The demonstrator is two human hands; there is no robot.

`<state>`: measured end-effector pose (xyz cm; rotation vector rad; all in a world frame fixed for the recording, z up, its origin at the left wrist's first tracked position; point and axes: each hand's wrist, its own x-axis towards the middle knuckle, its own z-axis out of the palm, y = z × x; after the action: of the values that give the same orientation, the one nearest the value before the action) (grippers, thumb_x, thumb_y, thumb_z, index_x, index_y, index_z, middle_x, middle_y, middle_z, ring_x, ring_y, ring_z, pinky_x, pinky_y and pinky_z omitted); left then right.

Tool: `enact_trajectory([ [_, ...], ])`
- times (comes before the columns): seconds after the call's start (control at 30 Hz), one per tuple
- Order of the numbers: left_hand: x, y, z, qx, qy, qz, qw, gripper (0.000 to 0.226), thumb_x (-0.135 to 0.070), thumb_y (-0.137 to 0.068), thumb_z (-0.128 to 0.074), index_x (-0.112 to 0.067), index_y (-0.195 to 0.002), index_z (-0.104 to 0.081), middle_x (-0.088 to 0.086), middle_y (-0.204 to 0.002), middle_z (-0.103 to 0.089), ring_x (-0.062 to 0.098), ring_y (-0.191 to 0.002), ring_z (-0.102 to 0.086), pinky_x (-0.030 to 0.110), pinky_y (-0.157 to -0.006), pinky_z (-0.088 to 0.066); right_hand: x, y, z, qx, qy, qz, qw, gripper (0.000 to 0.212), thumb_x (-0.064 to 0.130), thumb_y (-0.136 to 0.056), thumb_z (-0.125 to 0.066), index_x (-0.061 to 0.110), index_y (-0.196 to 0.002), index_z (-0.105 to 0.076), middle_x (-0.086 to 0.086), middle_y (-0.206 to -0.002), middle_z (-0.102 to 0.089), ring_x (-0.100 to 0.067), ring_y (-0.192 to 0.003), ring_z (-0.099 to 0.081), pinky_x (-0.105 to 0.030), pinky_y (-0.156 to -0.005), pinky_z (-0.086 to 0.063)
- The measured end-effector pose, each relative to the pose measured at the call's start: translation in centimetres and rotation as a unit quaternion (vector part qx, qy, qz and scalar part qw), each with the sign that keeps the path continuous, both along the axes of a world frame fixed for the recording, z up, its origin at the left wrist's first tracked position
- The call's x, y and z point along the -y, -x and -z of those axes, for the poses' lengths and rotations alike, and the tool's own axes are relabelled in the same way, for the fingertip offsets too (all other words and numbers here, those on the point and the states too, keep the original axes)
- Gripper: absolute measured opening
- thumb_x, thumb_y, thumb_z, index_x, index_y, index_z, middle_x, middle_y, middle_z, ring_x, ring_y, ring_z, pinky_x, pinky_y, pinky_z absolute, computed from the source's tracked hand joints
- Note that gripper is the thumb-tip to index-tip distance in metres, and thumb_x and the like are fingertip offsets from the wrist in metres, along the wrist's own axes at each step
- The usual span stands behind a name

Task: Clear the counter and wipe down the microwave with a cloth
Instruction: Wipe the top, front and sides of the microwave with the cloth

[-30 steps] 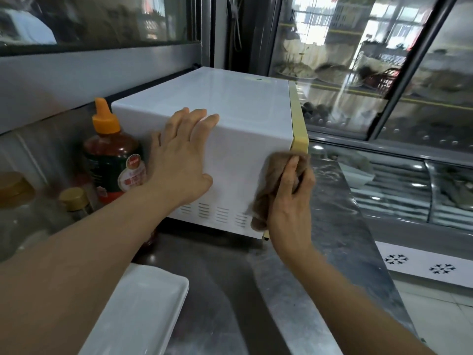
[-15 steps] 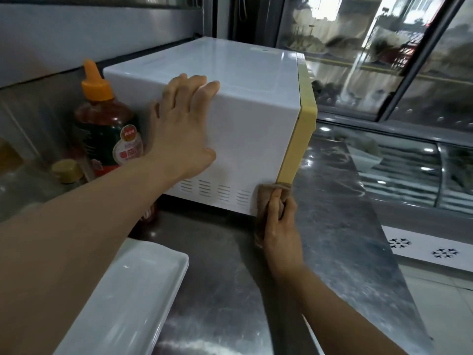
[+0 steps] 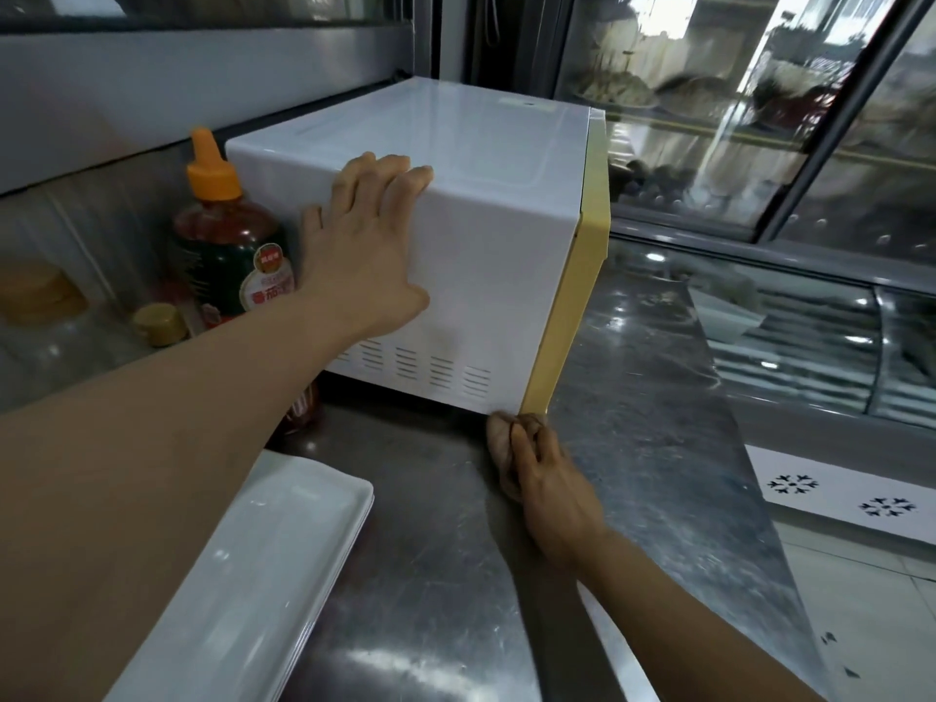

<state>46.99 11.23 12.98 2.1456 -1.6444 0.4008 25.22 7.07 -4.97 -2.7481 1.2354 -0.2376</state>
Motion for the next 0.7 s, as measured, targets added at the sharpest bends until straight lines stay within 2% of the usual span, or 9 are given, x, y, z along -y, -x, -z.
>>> enact_trajectory([
  [0.07, 0.0, 0.1, -0.1, 0.0, -0.005, -0.002, 1.0, 0.096, -0.024, -0.066, -0.074, -0.024, -0.143, -0.017, 0.001, -0.152, -0.012, 0.026, -0.143, -0.005, 0.057, -0.108, -0.022, -0.1, 0.0, -0.9, -0.011, 0.003, -0.005, 1.0, 0.049, 0.017, -0.097, -0.043, 0.008, -0.143, -0.03, -0.014, -0.147, -0.026, -0.033, -0.125, -0.041, -0.037, -0.091, -0.048],
  [0.13, -0.1, 0.0, -0.1, 0.007, -0.007, -0.003, 1.0, 0.096, -0.025, -0.066, -0.074, -0.024, -0.143, -0.017, 0.001, -0.152, -0.012, 0.026, -0.143, -0.005, 0.057, -0.107, -0.023, -0.5, -0.5, -1.8, 0.039, 0.049, -0.016, 0.998, 0.042, 0.011, -0.092, -0.05, 0.008, -0.133, -0.044, -0.012, -0.141, -0.035, -0.032, -0.117, -0.047, -0.038, -0.082, -0.052],
  [0.23, 0.0, -0.1, 0.0, 0.021, -0.002, -0.007, 1.0, 0.096, -0.026, -0.066, -0.075, -0.023, -0.143, -0.017, 0.002, -0.152, -0.013, 0.027, -0.143, -0.006, 0.057, -0.107, -0.026, -1.0, -1.8, -2.9, 0.112, 0.07, -0.047, 0.99, 0.028, 0.02, -0.095, -0.047, 0.022, -0.123, -0.049, -0.001, -0.12, -0.051, -0.022, -0.098, -0.056, -0.037, -0.077, -0.05],
  [0.27, 0.0, -0.1, 0.1, 0.026, -0.001, -0.007, 1.0, 0.097, -0.027, -0.066, -0.075, -0.024, -0.143, -0.017, 0.002, -0.152, -0.013, 0.027, -0.143, -0.006, 0.057, -0.107, -0.026, -0.6, -2.2, -3.2, 0.122, 0.114, -0.062, 0.984, 0.027, 0.017, -0.093, -0.05, 0.022, -0.119, -0.054, -0.001, -0.113, -0.055, -0.023, -0.09, -0.057, -0.037, -0.072, -0.051],
  [0.37, 0.2, -0.3, 0.4, 0.034, 0.002, -0.008, 0.999, 0.098, -0.027, -0.066, -0.076, -0.025, -0.143, -0.015, 0.002, -0.153, -0.012, 0.027, -0.144, -0.006, 0.057, -0.11, -0.024, 1.6, -2.4, -3.4, -0.009, 0.243, -0.119, 0.963, 0.038, 0.013, -0.073, -0.057, 0.016, -0.109, -0.067, -0.007, -0.109, -0.051, -0.026, -0.082, -0.05, -0.035, -0.064, -0.047],
  [0.47, 0.4, -0.5, 0.6, 0.04, 0.006, -0.01, 0.999, 0.1, -0.028, -0.066, -0.076, -0.026, -0.143, -0.014, 0.001, -0.153, -0.012, 0.027, -0.144, -0.005, 0.055, -0.111, -0.024, 2.9, -0.6, -2.8, -0.081, 0.286, -0.14, 0.944, 0.04, 0.016, -0.075, -0.045, 0.016, -0.104, -0.071, -0.006, -0.107, -0.041, -0.026, -0.081, -0.039, -0.034, -0.059, -0.039],
  [0.6, 0.4, -0.6, 0.7, 0.042, 0.003, -0.015, 0.999, 0.101, -0.029, -0.065, -0.077, -0.026, -0.143, -0.013, 0.002, -0.153, -0.011, 0.028, -0.144, -0.006, 0.054, -0.112, -0.023, 3.6, 1.8, -2.5, -0.087, 0.288, -0.133, 0.945, 0.041, 0.012, -0.078, -0.037, 0.017, -0.101, -0.071, -0.006, -0.102, -0.04, -0.027, -0.069, -0.048, -0.034, -0.052, -0.04],
  [0.63, 0.5, -0.5, 0.7, 0.042, 0.002, -0.017, 0.999, 0.101, -0.029, -0.065, -0.077, -0.025, -0.143, -0.013, 0.002, -0.153, -0.011, 0.028, -0.144, -0.006, 0.053, -0.112, -0.023, 3.6, 2.1, -2.6, -0.081, 0.274, -0.126, 0.95, 0.038, 0.012, -0.078, -0.04, 0.017, -0.098, -0.072, -0.005, -0.102, -0.04, -0.026, -0.067, -0.05, -0.034, -0.052, -0.041],
  [0.7, 0.4, -0.4, 0.6, 0.04, -0.001, -0.022, 0.999, 0.101, -0.03, -0.066, -0.077, -0.025, -0.144, -0.012, 0.002, -0.154, -0.011, 0.028, -0.145, -0.005, 0.052, -0.112, -0.022, 3.3, 2.6, -3.0, -0.066, 0.262, -0.115, 0.956, 0.023, 0.011, -0.072, -0.06, 0.015, -0.091, -0.073, -0.004, -0.101, -0.04, -0.024, -0.064, -0.052, -0.033, -0.052, -0.043],
])
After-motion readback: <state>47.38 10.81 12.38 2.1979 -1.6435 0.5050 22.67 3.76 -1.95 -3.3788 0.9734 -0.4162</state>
